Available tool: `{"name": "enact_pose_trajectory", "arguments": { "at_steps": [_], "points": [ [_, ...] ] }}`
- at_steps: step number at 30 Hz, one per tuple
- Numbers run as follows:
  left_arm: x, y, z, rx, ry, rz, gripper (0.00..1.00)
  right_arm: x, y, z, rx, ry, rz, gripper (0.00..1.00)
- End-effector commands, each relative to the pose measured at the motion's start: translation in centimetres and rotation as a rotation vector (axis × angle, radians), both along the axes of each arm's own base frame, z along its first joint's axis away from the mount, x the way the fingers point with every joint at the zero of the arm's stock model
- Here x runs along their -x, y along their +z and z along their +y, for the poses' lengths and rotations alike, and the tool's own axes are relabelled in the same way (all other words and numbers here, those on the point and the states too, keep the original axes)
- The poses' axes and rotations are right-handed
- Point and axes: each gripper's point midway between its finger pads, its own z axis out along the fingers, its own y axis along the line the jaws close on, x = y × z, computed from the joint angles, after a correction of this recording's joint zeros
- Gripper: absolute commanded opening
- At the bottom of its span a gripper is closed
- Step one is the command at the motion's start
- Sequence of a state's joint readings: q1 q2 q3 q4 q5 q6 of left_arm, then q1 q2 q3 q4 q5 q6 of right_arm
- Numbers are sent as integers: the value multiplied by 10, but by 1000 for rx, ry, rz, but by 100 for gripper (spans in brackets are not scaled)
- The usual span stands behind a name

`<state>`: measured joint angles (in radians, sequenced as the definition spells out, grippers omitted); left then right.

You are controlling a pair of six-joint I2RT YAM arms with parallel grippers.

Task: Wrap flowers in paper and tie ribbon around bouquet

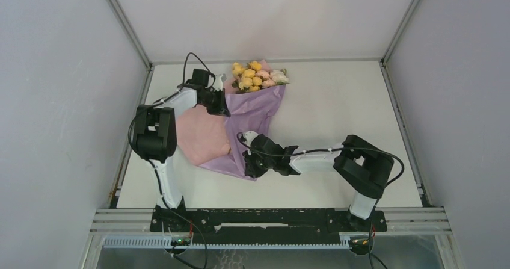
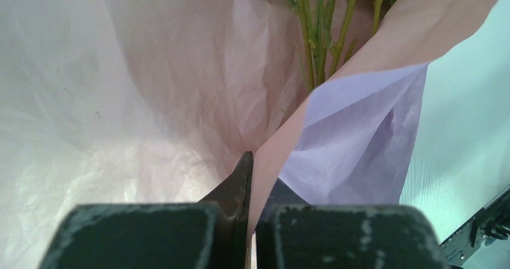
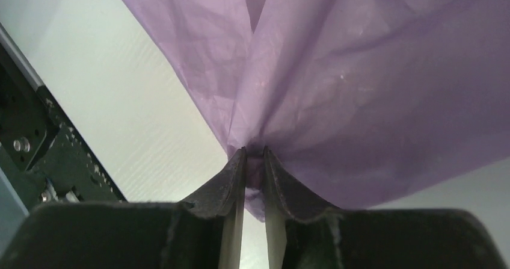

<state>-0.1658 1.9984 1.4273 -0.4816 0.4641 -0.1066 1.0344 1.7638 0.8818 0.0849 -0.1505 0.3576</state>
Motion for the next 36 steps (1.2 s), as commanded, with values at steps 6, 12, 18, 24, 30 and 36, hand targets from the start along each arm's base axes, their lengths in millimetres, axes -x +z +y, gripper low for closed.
{"name": "enact_pose_trajectory", "arguments": {
  "at_steps": [6, 12, 18, 24, 30, 36],
  "points": [
    [-13, 16, 5, 12, 4, -63, 0, 4, 68, -34, -83, -43, -4, 37],
    [-11, 16, 4, 22, 5, -59, 0, -46, 59, -63, -185, -340, 130, 54],
    [-11, 17, 3, 24, 6, -61, 0, -77, 33, -57, -265, -435, 243, 60],
    [-10, 17, 3, 25, 8, -58, 0, -79, 13, -41, -346, -408, 357, 57],
    [-10, 19, 6, 14, 18, -62, 0, -81, 8, -42, -375, -416, 405, 20],
    [2, 22, 2, 52, 35, -27, 0, -64, -4, -78, -332, -484, 434, 0]
  ]
}}
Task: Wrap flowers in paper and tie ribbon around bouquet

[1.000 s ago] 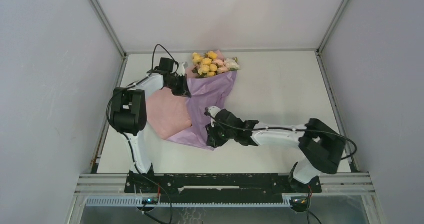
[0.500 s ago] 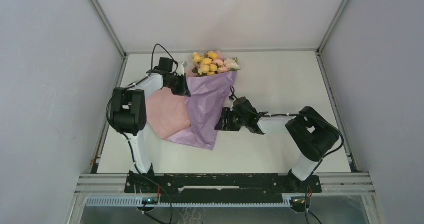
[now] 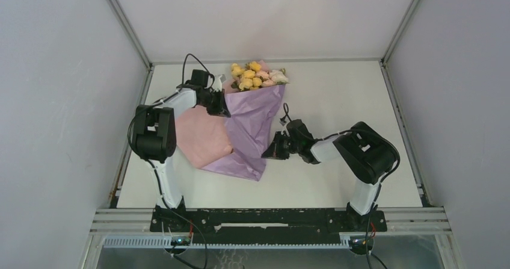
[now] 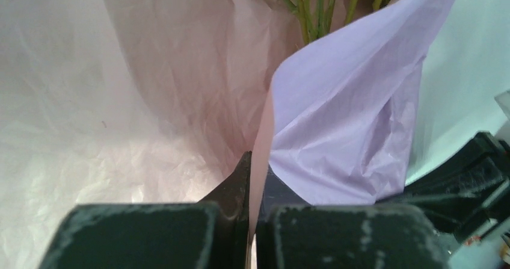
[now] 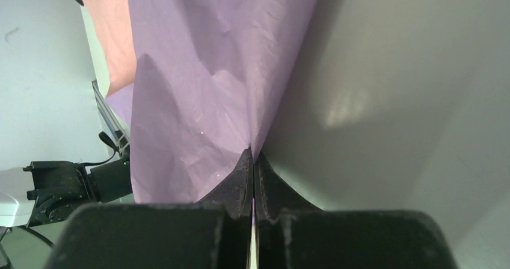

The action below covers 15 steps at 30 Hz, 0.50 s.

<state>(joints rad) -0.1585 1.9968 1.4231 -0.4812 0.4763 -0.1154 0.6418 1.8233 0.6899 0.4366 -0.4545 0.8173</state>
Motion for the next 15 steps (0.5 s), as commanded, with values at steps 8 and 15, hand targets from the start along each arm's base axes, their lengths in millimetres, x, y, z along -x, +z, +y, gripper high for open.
{"name": "enact_pose_trajectory", "arguments": {
  "at_steps": [8, 15],
  "points": [
    [36, 25, -32, 145, -76, -3, 0, 74, -13, -61, 75, -28, 108, 0],
    [49, 18, -44, 181, -107, 24, 0, 116, -16, -92, 146, -59, 178, 0]
  ]
}}
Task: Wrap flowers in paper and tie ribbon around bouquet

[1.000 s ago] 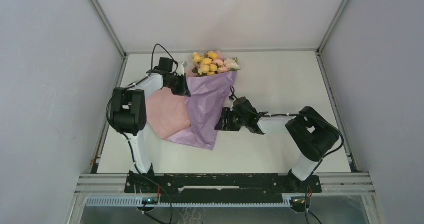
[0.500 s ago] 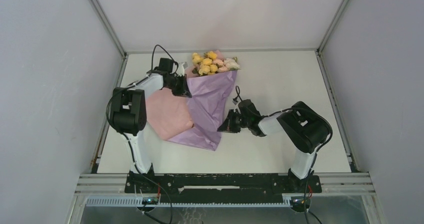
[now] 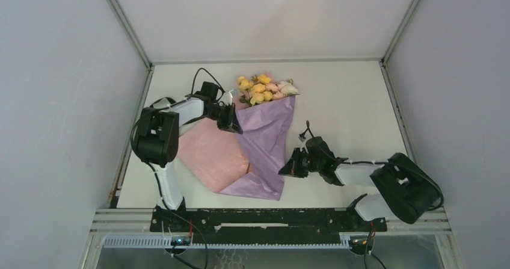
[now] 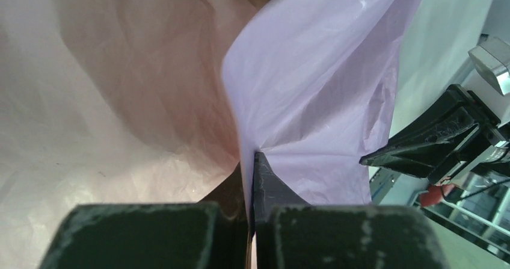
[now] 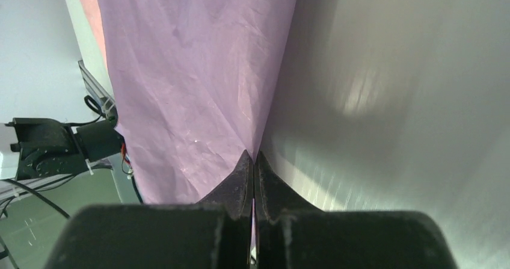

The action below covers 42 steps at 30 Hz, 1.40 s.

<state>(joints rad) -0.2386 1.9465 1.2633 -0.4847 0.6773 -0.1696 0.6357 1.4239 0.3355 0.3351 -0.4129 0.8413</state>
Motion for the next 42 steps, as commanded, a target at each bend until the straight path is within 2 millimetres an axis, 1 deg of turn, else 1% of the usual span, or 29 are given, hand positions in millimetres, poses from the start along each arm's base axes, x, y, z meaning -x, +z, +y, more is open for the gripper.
{"name": "enact_pose_trajectory", "arguments": {
  "at_steps": [1, 3, 4, 6, 7, 9, 11, 13, 15, 17, 18, 21, 22, 23, 24, 28, 30, 31, 33, 35, 37, 40, 41, 42],
  "points": [
    [-23, 26, 3, 29, 26, -148, 0, 44, -19, -31, 107, -19, 141, 0],
    [-14, 24, -4, 42, -1, -140, 0, 46, -15, -37, 117, -31, 130, 2],
    [-9, 22, -7, 43, -18, -138, 0, 46, -11, -37, 114, -28, 118, 9],
    [0, 17, -13, 41, -50, -135, 0, 39, 1, -39, 103, -26, 86, 20],
    [4, 15, -15, 45, -60, -127, 0, 33, 7, -40, 100, -25, 65, 25],
    [5, 14, -16, 50, -62, -121, 0, 12, 25, -45, 85, -39, 12, 35],
    [5, 11, -16, 47, -58, -121, 0, -18, 41, -56, 89, -87, -53, 38],
    [5, 9, -15, 46, -53, -121, 0, -50, 59, -59, 75, -114, -129, 42],
    [5, 8, -16, 47, -53, -119, 0, -82, 69, -59, 50, -124, -179, 54],
    [4, 7, -15, 42, -55, -118, 0, -121, 83, -56, 24, -121, -224, 61],
    [4, 7, -15, 39, -57, -119, 0, -142, 85, -56, 26, -123, -238, 63],
    [2, 5, -13, 24, -58, -125, 0, -196, 82, -60, 42, -124, -251, 64],
    [2, 4, -12, 19, -57, -124, 0, -210, 67, -61, 56, -122, -217, 64],
    [2, 4, -12, 18, -59, -122, 0, -224, 62, -62, 55, -121, -212, 63],
    [2, 3, -12, 15, -59, -117, 0, -230, 54, -64, 57, -121, -175, 63],
    [2, 0, -12, 11, -69, -106, 0, -257, 43, -72, 72, -142, -160, 61],
    [-1, 0, -12, 8, -72, -111, 0, -265, 40, -75, 74, -147, -169, 59],
    [-2, -1, -12, 7, -74, -112, 0, -269, 40, -74, 63, -141, -174, 57],
    [-3, -1, -13, 8, -80, -109, 0, -276, 38, -70, 26, -127, -174, 49],
    [-5, -1, -13, 5, -85, -107, 0, -287, 42, -67, -22, -115, -195, 41],
    [-9, -1, -13, -3, -85, -115, 0, -292, 43, -67, -54, -112, -202, 29],
    [-15, -2, -11, -23, -80, -126, 0, -301, 47, -78, -76, -139, -218, 5],
    [-16, -2, -10, -27, -78, -125, 0, -304, 50, -82, -86, -150, -223, 0],
    [-18, -1, -10, -29, -77, -125, 0, -307, 54, -86, -94, -161, -232, 0]
  ]
}}
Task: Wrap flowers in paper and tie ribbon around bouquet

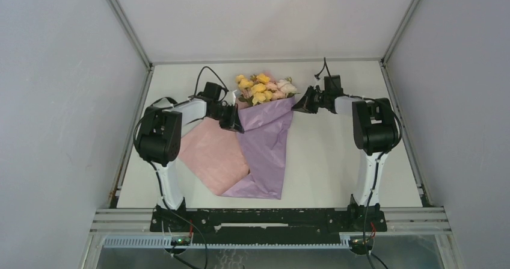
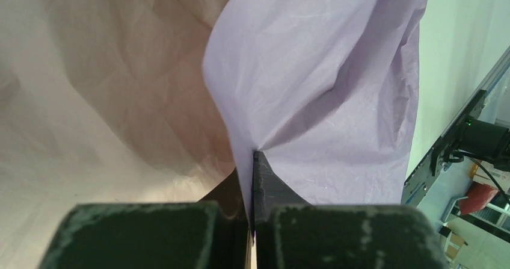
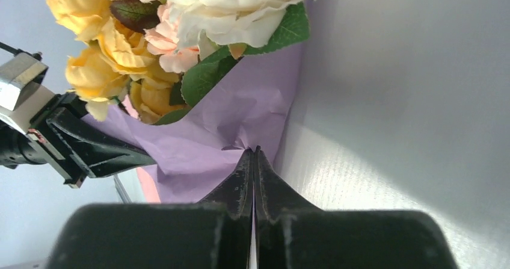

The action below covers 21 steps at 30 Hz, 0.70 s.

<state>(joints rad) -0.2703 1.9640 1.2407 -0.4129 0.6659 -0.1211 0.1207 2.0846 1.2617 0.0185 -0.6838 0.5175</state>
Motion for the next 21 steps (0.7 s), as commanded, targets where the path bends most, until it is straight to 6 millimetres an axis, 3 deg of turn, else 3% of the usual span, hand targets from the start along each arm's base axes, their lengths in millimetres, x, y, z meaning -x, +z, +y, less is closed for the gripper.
{"name": "enact_pose_trajectory", "arguments": {
  "at_steps": [1, 7, 12, 14, 16, 18, 20, 21],
  "points": [
    [-20, 12, -1, -19, -13, -63, 0, -34, 34, -20, -57, -41, -137, 0],
    [-25, 15, 2, -32, -4, -82, 0, -45, 52, -39, -19, -79, -197, 0],
    [-22, 14, 0, -19, -8, -72, 0, -45, 60, -34, 27, -46, -229, 0],
    [-23, 14, -1, -18, -5, -72, 0, -45, 62, -36, 67, -45, -232, 10],
    [-26, 13, -1, -18, 3, -72, 0, -43, 64, -48, 128, -79, -206, 25],
    [-26, 13, -2, -10, 9, -69, 0, -36, 73, -57, 197, -111, -202, 30],
    [-25, 11, -3, -6, 18, -62, 0, -18, 83, -47, 251, -92, -228, 31],
    [-26, 10, -3, -7, 24, -62, 0, -5, 85, -27, 264, -52, -245, 31]
  ]
}}
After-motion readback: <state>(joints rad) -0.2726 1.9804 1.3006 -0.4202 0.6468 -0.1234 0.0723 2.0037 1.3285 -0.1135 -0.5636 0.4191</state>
